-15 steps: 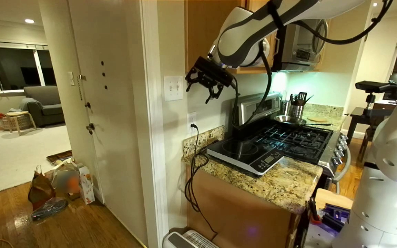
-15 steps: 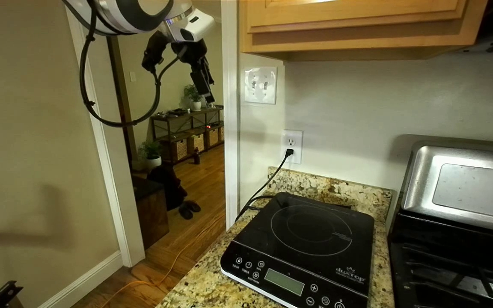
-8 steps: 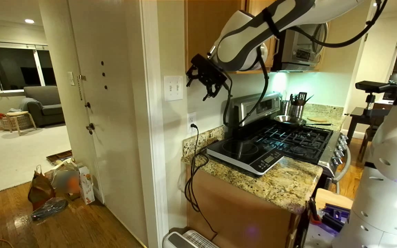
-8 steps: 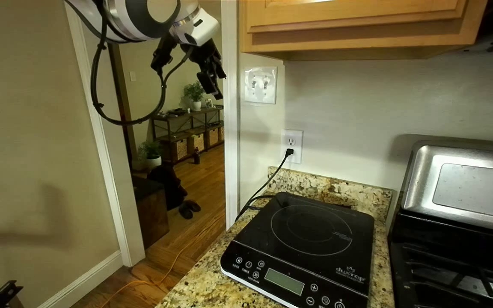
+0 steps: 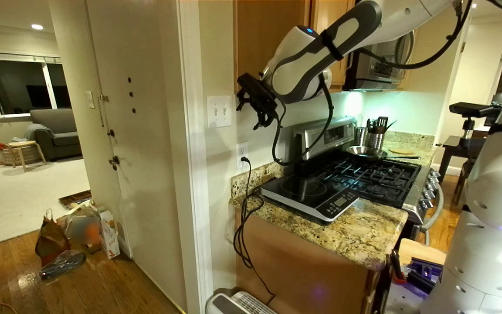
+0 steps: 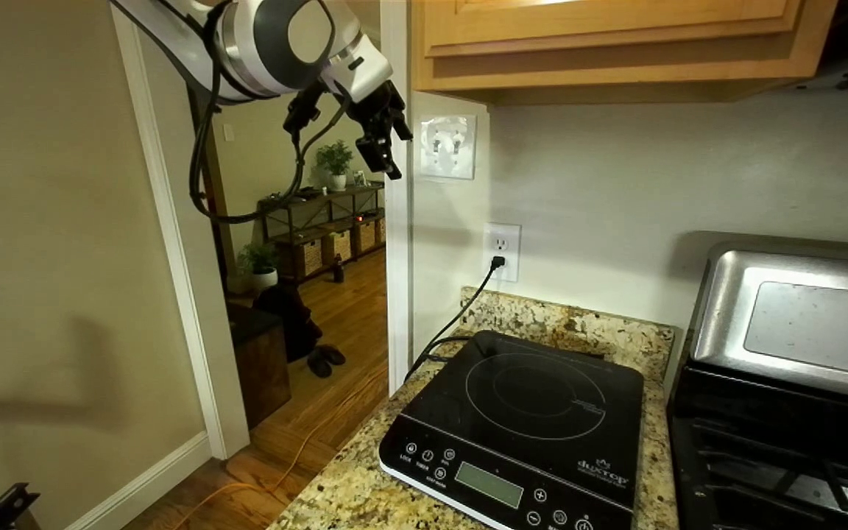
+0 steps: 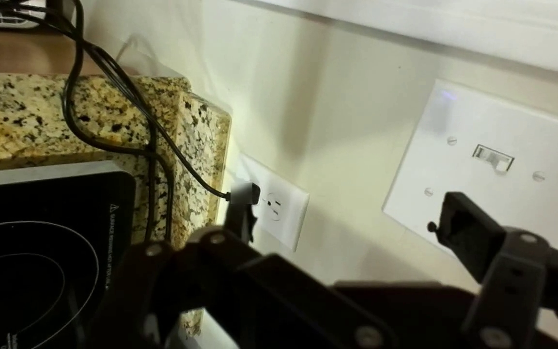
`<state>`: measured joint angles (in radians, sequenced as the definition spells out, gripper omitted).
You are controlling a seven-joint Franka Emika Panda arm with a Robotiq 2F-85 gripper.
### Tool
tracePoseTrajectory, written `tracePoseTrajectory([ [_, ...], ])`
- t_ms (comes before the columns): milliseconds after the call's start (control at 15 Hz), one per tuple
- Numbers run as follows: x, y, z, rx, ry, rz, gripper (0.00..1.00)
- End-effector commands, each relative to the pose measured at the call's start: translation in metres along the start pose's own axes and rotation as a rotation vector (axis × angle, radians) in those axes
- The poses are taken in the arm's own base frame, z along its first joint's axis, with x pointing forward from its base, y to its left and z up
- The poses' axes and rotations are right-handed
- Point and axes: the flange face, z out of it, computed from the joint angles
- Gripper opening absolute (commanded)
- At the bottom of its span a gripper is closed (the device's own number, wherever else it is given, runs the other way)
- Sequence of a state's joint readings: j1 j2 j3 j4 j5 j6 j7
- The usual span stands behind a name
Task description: Turn off the left light switch
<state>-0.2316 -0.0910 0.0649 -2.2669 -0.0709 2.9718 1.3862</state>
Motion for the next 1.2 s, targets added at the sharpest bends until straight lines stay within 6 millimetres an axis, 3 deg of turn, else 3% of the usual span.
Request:
tracePoseTrajectory([
  [0,0.001,-0.002,0.0,0.003,0.001,0.0,1.0],
  [267,0.001,-0.006,0.0,0.009,0.002,0.0,1.0],
  [800,0.035,-0.029,0.034,0.018,0.032,0.054,1.0],
  [1133,0.023,-0.058,0.068,0.026,0.005,0.04,1.0],
])
